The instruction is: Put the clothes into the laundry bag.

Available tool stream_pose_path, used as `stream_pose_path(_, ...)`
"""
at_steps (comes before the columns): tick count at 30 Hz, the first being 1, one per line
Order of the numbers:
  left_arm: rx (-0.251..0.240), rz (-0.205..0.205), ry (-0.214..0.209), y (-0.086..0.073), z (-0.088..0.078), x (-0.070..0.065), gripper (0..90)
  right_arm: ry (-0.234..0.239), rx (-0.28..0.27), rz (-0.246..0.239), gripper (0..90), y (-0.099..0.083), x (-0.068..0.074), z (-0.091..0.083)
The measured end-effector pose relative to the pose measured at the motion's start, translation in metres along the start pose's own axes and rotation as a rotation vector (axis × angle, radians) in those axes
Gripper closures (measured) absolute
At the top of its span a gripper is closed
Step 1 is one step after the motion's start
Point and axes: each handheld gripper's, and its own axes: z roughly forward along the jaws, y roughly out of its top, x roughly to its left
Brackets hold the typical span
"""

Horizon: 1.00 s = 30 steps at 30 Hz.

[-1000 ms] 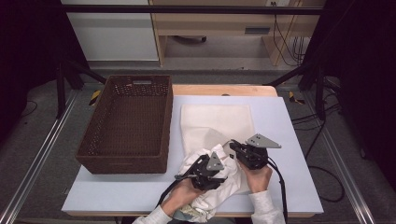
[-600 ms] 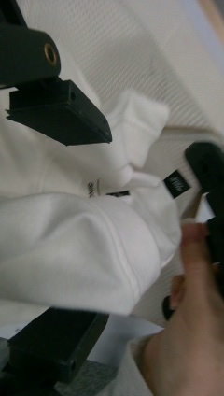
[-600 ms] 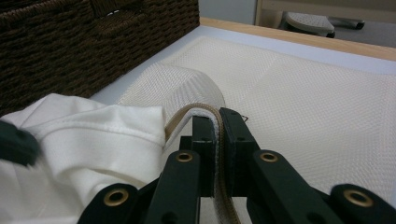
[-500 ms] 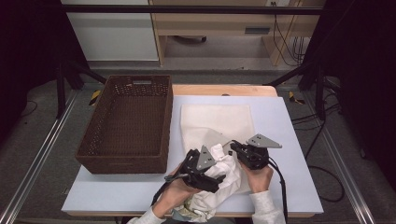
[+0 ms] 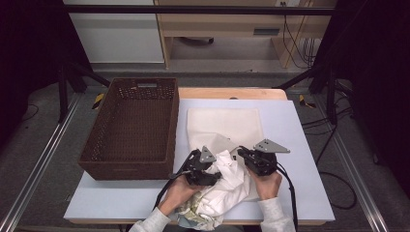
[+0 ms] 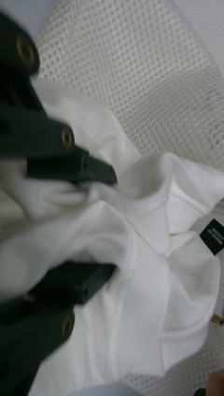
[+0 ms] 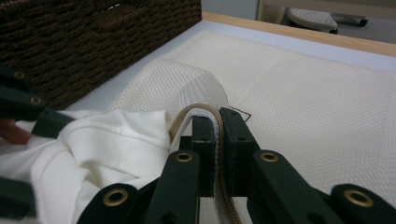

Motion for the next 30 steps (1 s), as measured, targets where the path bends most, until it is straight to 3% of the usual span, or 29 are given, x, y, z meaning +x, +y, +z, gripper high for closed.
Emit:
stream_pose_path(2,-0.024,0.010,0.007,0.000,-0.003,-0.004,74.3,0.001,-0.002,0.005,85.2,0.000,0.000,0.000)
stream_pose_path(4,-0.048,0.028,0.004,0.001,-0.008,-0.009,75.4,0.000,-0.004,0.007,85.2,0.000,0.000,0.000)
stream_pose_path(8,-0.096,0.072,-0.057,0.011,-0.015,-0.024,76.7,-0.001,-0.016,0.013,85.5,0.001,0.000,0.000)
stream_pose_path(10,-0.099,0.130,-0.063,0.019,-0.013,-0.036,76.6,-0.001,-0.026,0.011,85.6,0.002,0.001,-0.002)
stream_pose_path(13,-0.068,0.166,-0.029,0.026,0.000,-0.041,76.1,0.005,-0.052,0.009,85.6,0.004,0.002,-0.006)
stream_pose_path(15,-0.011,0.182,0.034,0.028,0.012,-0.038,75.1,0.012,-0.068,0.003,85.7,0.005,0.003,-0.009)
stream_pose_path(17,0.043,0.164,0.055,0.028,0.024,-0.030,73.9,0.018,-0.076,0.000,85.7,0.007,0.005,-0.011)
stream_pose_path(20,0.026,0.097,0.020,0.026,0.026,-0.019,71.9,0.021,-0.066,-0.019,85.7,0.007,0.007,-0.009)
stream_pose_path(22,0.010,0.091,0.044,0.024,0.022,-0.019,63.9,0.016,-0.051,-0.017,85.6,0.005,0.007,-0.007)
stream_pose_path(23,0.003,0.087,0.061,0.024,0.019,-0.020,55.6,0.017,-0.046,-0.010,85.5,0.005,0.006,-0.007)
stream_pose_path(26,-0.042,0.069,0.053,0.025,0.006,-0.023,36.6,0.016,-0.040,-0.007,85.4,0.003,0.004,-0.007)
stream_pose_path(30,-0.082,0.063,0.049,0.025,-0.022,-0.026,23.6,0.014,-0.036,-0.012,85.2,0.003,0.004,-0.009)
